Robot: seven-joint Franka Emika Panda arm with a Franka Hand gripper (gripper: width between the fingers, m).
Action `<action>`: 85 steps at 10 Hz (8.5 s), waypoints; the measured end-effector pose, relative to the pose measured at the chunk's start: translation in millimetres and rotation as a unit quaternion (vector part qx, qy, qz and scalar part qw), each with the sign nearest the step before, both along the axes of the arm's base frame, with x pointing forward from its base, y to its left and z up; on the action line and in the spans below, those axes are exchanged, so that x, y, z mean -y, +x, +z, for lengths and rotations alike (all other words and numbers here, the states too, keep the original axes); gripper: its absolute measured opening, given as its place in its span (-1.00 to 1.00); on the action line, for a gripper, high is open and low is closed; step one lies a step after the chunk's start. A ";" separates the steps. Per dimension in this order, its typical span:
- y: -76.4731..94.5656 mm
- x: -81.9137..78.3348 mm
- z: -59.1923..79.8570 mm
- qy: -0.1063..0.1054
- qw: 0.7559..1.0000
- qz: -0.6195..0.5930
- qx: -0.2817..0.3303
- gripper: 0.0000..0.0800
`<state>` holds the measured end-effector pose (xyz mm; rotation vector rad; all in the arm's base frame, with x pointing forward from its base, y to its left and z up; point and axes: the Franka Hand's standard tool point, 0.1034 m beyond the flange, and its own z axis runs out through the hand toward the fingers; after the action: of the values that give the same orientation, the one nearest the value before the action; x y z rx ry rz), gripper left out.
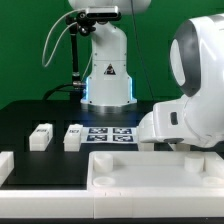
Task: Assemble desk
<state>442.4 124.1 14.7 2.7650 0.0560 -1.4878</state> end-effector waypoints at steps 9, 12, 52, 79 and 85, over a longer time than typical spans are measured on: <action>58.1 19.7 110.6 0.033 0.994 0.006 0.100 -0.28; 62.9 18.7 117.7 0.035 0.980 0.003 0.198 -0.28; 179.5 15.8 110.9 0.078 0.711 0.072 0.695 0.60; 199.6 19.4 102.9 -0.156 0.786 -0.414 0.432 -0.28; 197.9 14.8 101.6 -0.222 0.702 -0.573 0.361 0.21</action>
Offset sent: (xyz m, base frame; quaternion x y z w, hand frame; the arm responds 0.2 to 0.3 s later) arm 0.0307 -0.0093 0.0955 -0.0112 -0.0263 -0.0482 0.9984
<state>640.3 109.4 116.2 2.6255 -1.9642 -0.0633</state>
